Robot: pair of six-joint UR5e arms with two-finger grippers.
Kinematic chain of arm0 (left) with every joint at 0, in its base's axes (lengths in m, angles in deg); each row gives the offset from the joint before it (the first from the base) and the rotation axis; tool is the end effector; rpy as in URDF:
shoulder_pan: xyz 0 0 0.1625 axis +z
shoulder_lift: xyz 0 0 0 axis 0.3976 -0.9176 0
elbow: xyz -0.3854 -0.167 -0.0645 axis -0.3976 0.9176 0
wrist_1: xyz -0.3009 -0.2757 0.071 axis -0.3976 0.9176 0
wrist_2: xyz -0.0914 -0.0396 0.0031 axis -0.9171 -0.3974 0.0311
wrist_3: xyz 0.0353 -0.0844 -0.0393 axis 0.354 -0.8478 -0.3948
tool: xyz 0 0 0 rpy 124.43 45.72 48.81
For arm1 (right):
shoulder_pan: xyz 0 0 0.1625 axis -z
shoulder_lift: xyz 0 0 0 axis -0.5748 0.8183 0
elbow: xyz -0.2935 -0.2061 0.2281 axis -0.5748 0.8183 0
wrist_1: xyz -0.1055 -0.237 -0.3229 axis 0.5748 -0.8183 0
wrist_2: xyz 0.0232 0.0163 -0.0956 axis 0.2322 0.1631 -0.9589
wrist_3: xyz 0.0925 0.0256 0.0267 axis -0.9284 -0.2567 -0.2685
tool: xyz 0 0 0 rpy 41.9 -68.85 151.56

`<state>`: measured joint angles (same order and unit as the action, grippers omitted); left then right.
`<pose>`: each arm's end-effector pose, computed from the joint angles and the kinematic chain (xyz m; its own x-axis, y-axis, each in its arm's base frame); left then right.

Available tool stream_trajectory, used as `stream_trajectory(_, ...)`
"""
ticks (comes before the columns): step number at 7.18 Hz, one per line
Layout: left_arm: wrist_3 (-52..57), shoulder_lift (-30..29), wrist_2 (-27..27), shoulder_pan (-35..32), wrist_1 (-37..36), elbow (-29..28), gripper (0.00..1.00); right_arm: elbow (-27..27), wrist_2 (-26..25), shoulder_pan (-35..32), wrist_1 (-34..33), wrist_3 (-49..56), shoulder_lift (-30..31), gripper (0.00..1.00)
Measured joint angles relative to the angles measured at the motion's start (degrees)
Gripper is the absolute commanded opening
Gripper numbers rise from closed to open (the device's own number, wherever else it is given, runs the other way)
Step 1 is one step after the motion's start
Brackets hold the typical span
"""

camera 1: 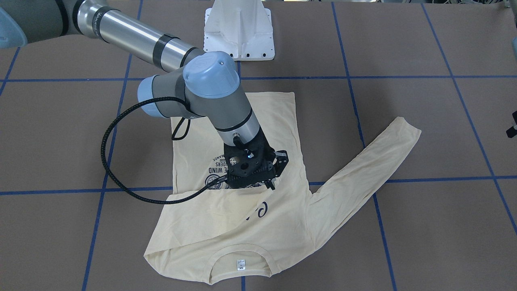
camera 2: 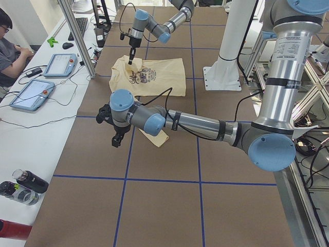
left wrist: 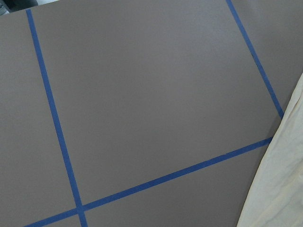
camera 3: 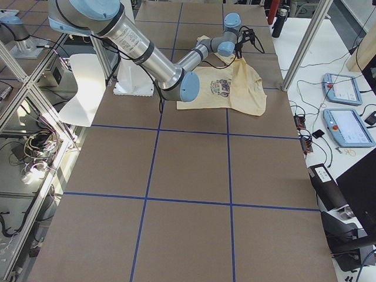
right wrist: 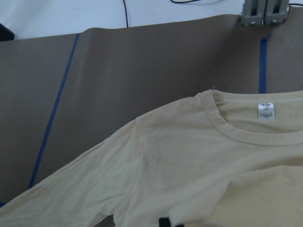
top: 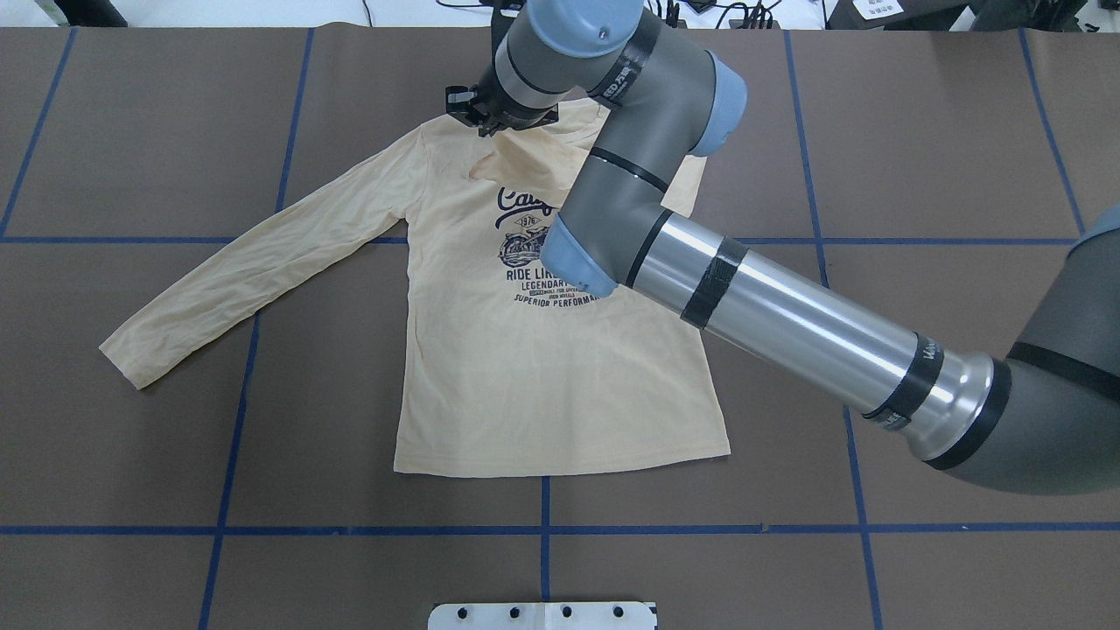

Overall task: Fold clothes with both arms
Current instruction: 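Lower the cuff beside the collar and open the right gripper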

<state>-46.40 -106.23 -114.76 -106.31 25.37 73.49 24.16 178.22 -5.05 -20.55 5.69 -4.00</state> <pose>0.0106 -0.5635 0.5291 0.6299 0.3271 -0.7045 -0.0488 0.9219 0.3844 -0.5611 -0.6091 0.0867 0.4608 -0.1526 0.8743 -0.2347 0.9291 0.2859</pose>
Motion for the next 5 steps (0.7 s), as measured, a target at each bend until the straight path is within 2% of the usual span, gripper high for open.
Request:
stream_trajectory(4,0.01,0.14,0.11,0.00,1.12,-1.03,1.00,19.98,-7.95,3.32,6.70,0.03,-11.43,0.00)
stream_trajectory(5,0.01,0.11,0.12,0.00,1.18,-1.34,1.00,23.33,-9.06,3.65,7.77,0.07,-13.22,0.71)
